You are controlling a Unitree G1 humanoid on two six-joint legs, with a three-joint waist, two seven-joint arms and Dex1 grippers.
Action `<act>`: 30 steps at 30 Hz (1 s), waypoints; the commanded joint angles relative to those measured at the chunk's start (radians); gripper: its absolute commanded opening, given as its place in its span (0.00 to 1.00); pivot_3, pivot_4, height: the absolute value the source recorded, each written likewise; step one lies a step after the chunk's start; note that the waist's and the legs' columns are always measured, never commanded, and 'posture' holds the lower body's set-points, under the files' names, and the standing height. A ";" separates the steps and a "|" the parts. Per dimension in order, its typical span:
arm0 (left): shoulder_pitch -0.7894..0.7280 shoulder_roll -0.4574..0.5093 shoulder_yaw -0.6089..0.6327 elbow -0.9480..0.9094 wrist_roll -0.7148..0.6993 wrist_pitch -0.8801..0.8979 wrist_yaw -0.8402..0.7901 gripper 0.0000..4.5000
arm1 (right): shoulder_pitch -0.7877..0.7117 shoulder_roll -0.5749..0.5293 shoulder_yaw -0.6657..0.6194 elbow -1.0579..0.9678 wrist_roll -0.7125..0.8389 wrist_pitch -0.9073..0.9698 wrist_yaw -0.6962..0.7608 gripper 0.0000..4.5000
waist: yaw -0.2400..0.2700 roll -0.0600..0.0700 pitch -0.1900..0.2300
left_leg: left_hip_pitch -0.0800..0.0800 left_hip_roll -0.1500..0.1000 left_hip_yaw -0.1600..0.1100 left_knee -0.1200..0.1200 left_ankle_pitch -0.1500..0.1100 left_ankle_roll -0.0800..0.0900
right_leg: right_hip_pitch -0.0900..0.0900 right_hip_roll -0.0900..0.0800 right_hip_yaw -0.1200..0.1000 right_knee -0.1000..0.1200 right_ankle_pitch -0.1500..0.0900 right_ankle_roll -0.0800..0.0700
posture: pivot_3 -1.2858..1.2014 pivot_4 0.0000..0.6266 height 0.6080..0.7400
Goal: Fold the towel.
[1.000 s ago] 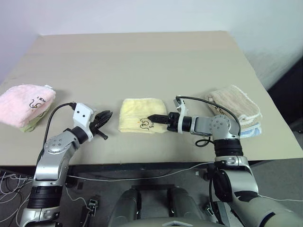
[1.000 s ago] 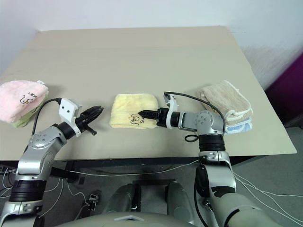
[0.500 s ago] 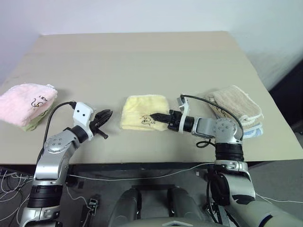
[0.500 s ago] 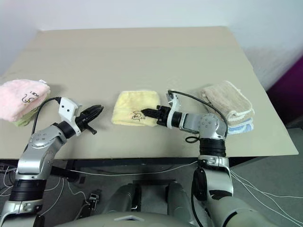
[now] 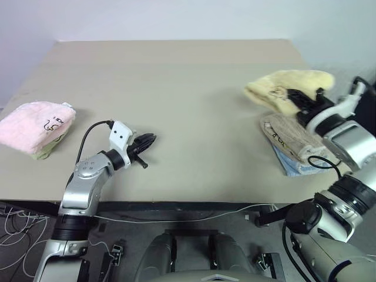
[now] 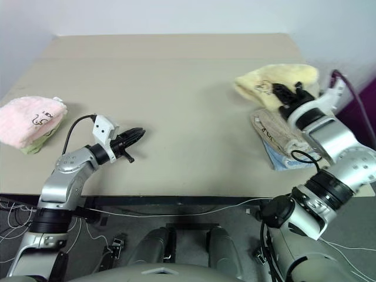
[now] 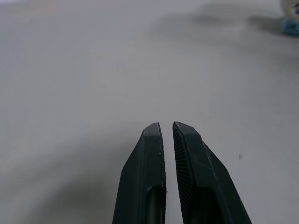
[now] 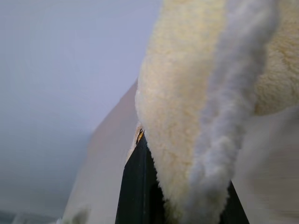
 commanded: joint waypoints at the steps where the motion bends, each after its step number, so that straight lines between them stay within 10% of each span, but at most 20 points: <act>1: -0.027 -0.020 -0.036 0.034 0.019 -0.037 -0.027 0.09 | 0.119 0.014 -0.046 -0.123 0.140 -0.029 -0.157 0.00 | 0.000 0.000 0.000 | 0.000 0.000 0.000 0.000 0.000 0.000 | 0.000 0.000 0.000 0.000 0.000 0.000 | 0.52 0.24 1.00; 12: -0.058 -0.044 -0.066 0.071 0.035 -0.055 -0.061 0.09 | 0.408 -0.024 0.116 -0.223 0.469 -0.284 -0.405 0.00 | -0.005 0.000 0.000 | 0.002 0.001 0.004 0.000 0.000 0.001 | 0.001 0.002 0.002 0.001 0.000 0.000 | 0.52 0.24 1.00; 25: -0.036 -0.056 -0.068 0.058 0.030 -0.043 -0.069 0.09 | 0.512 -0.131 0.224 -0.281 0.447 -0.568 -0.404 0.96 | -0.001 0.000 0.000 | 0.002 0.001 0.004 0.001 0.000 0.001 | 0.001 0.003 0.002 0.000 0.000 0.000 | 0.52 0.24 1.00; 30: -0.052 -0.074 -0.088 0.077 0.036 -0.041 -0.082 0.09 | 0.530 -0.193 0.240 -0.299 0.302 -0.643 -0.364 0.99 | 0.001 0.000 0.000 | 0.002 0.001 0.004 0.001 0.000 0.001 | 0.002 0.003 0.002 0.000 0.000 0.000 | 0.52 0.24 1.00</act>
